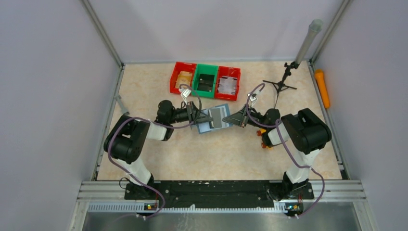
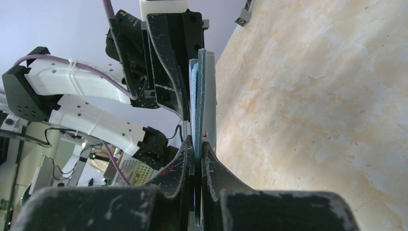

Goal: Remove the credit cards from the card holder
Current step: Remove the credit card from the card holder.

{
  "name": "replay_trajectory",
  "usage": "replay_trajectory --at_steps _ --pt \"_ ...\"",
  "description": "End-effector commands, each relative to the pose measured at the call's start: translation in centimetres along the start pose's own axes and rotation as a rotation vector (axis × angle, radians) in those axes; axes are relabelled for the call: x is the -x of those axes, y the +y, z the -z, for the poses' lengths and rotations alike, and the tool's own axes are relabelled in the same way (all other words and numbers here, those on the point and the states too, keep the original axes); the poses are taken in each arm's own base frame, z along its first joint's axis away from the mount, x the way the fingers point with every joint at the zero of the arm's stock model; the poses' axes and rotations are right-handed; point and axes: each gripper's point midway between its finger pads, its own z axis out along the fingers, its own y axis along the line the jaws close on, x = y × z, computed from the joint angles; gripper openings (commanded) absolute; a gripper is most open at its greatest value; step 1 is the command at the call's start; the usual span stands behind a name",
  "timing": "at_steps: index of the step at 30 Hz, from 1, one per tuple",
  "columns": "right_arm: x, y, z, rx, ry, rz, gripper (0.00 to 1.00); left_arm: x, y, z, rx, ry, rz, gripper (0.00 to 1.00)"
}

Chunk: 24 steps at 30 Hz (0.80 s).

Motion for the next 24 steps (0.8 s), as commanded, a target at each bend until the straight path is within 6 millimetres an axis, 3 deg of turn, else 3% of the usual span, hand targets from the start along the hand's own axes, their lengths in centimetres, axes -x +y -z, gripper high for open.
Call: replay_trajectory --at_steps 1,5,11,18,21,24 --pt "1.2 3.0 -0.2 0.128 -0.043 0.163 0.00 0.4 -0.8 -0.9 -0.048 0.013 -0.038 0.16" --pt "1.4 2.9 0.0 0.116 -0.063 0.175 0.00 0.4 -0.8 -0.9 -0.049 0.013 -0.035 0.00" --pt "3.4 1.3 2.0 0.031 -0.177 0.156 0.00 0.4 -0.4 -0.7 -0.011 0.017 -0.044 0.00" --pt "4.3 0.7 3.1 -0.016 -0.240 0.164 0.00 0.2 0.3 -0.9 0.012 0.038 -0.025 0.00" --pt "4.6 -1.1 3.7 -0.090 -0.252 0.126 0.00 0.7 0.3 -0.5 0.044 0.013 -0.045 0.00" --pt "4.4 -3.9 3.8 -0.190 -0.226 0.072 0.00 1.7 1.6 1.0 0.174 -0.043 -0.091 0.00"
